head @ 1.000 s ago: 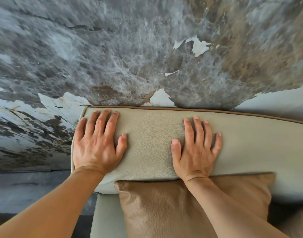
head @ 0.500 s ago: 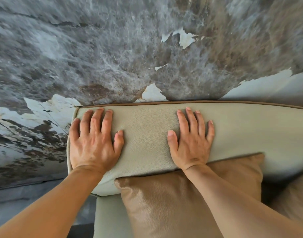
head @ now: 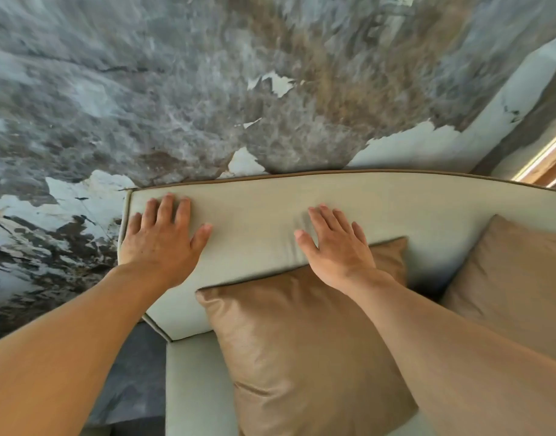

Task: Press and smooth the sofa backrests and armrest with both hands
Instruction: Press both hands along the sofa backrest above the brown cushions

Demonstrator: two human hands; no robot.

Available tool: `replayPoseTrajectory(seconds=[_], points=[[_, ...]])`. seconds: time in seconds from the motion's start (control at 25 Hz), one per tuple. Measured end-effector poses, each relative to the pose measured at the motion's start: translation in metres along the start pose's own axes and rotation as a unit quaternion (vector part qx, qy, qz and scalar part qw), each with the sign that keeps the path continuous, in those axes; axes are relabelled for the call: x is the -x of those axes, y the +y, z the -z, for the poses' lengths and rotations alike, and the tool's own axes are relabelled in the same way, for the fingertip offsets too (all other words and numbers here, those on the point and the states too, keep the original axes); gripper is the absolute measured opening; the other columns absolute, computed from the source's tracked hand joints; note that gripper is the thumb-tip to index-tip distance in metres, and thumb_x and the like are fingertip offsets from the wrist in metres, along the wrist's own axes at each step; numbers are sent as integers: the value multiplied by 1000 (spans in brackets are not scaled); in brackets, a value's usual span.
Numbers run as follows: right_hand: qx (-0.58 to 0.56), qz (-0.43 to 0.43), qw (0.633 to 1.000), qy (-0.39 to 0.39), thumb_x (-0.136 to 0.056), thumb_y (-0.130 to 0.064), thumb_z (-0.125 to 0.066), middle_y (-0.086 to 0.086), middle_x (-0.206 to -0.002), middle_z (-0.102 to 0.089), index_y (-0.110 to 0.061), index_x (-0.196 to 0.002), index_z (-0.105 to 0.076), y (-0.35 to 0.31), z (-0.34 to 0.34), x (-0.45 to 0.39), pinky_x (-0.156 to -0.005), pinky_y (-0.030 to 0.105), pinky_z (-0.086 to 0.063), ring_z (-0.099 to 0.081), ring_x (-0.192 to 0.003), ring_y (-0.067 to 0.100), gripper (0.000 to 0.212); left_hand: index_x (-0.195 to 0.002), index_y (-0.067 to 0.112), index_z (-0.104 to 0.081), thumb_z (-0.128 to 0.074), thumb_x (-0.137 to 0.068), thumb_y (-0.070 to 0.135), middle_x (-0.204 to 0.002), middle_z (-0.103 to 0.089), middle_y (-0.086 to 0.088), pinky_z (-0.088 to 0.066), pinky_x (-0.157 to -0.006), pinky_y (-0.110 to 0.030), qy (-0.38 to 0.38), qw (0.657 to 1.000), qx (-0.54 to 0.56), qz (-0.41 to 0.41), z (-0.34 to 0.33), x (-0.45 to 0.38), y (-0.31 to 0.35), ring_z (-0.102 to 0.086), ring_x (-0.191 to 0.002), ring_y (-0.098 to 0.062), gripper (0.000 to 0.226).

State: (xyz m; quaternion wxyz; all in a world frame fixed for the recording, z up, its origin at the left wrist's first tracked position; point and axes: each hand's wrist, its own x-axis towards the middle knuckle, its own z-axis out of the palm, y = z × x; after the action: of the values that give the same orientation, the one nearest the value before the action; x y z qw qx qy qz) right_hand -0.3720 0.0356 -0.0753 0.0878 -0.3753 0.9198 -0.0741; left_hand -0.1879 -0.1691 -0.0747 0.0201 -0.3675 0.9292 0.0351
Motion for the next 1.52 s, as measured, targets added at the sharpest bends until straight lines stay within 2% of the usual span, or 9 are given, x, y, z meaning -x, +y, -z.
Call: replayPoseTrajectory(seconds=[0.2, 0.52, 0.68, 0.84, 1.12, 1.28, 1.36, 1.44, 1.52], points=[[34, 17, 999, 21, -97, -55, -19, -7, -163, 3, -29, -153, -6, 71, 47, 47, -118, 43, 4, 6, -148, 16, 63, -152, 25, 11, -3, -92, 58, -163, 10, -1, 1, -121, -44, 5, 997, -52, -54, 24, 50, 70, 10, -149, -24, 70], [38, -11, 997, 72, -95, -58, -19, -6, -163, 0, -31, -153, -6, 259, 97, 97, -117, 45, 5, 6, -147, 15, 65, -153, 26, 8, -4, -94, 55, -163, 8, 1, 6, -120, -45, 62, 994, -39, -84, 28, 96, 271, 11, -149, -23, 67], [48, -7, 993, 105, -90, -63, -15, -6, -163, -5, -32, -152, -8, 338, 101, 82, -117, 46, 0, -1, -147, 15, 70, -152, 27, 10, -6, -95, 55, -163, 12, 1, 9, -119, -45, 71, 994, -33, -70, 15, 89, 353, 15, -148, -23, 65], [50, -12, 993, 102, -84, -69, -1, -6, -163, 1, -32, -152, -6, 404, 98, 53, -116, 46, 6, 6, -148, 15, 78, -152, 30, 7, -6, -94, 55, -163, 9, 2, 9, -119, -45, 95, 993, -26, -60, 1, 63, 412, 13, -148, -22, 64], [17, -13, 989, 145, -83, -71, 1, -7, -163, -3, -34, -152, -6, 452, 81, -8, -117, 46, 5, 6, -148, 15, 78, -149, 37, 15, 4, -91, 59, -162, 17, 3, 20, -113, -42, 123, 988, -53, -81, -22, 2, 466, 21, -147, -22, 63], [19, -19, 987, 157, -86, -67, 4, -6, -163, 0, -35, -152, -1, 459, 59, -30, -118, 48, 6, 8, -148, 16, 74, -151, 36, 6, 8, -88, 60, -163, 7, 3, 17, -115, -43, 136, 986, -43, -89, -40, -43, 484, 15, -148, -22, 67], [55, -23, 978, 198, -90, -64, -1, -2, -163, -7, -31, -153, -9, 461, 42, -34, -118, 50, 2, 0, -149, 20, 72, -152, 35, -1, 7, -90, 61, -164, -2, 3, 12, -119, -44, 141, 987, -21, -68, -56, -65, 496, 7, -149, -21, 68], [67, -22, 971, 230, -93, -60, -14, 4, -160, -21, -25, -152, -21, 460, 30, -40, -118, 53, -4, -13, -147, 26, 69, -152, 31, -15, -5, -94, 58, -161, -21, 1, 2, -120, -47, 175, 983, -25, -50, -76, -79, 501, -9, -148, -23, 65], [72, -20, 966, 249, -93, -57, -22, 6, -158, -26, -22, -151, -24, 463, 23, -46, -117, 55, -7, -18, -146, 29, 67, -149, 26, -31, -19, -94, 53, -153, -38, -5, -8, -118, -51, 211, 976, -13, -56, -88, -86, 502, -26, -143, -29, 62]])
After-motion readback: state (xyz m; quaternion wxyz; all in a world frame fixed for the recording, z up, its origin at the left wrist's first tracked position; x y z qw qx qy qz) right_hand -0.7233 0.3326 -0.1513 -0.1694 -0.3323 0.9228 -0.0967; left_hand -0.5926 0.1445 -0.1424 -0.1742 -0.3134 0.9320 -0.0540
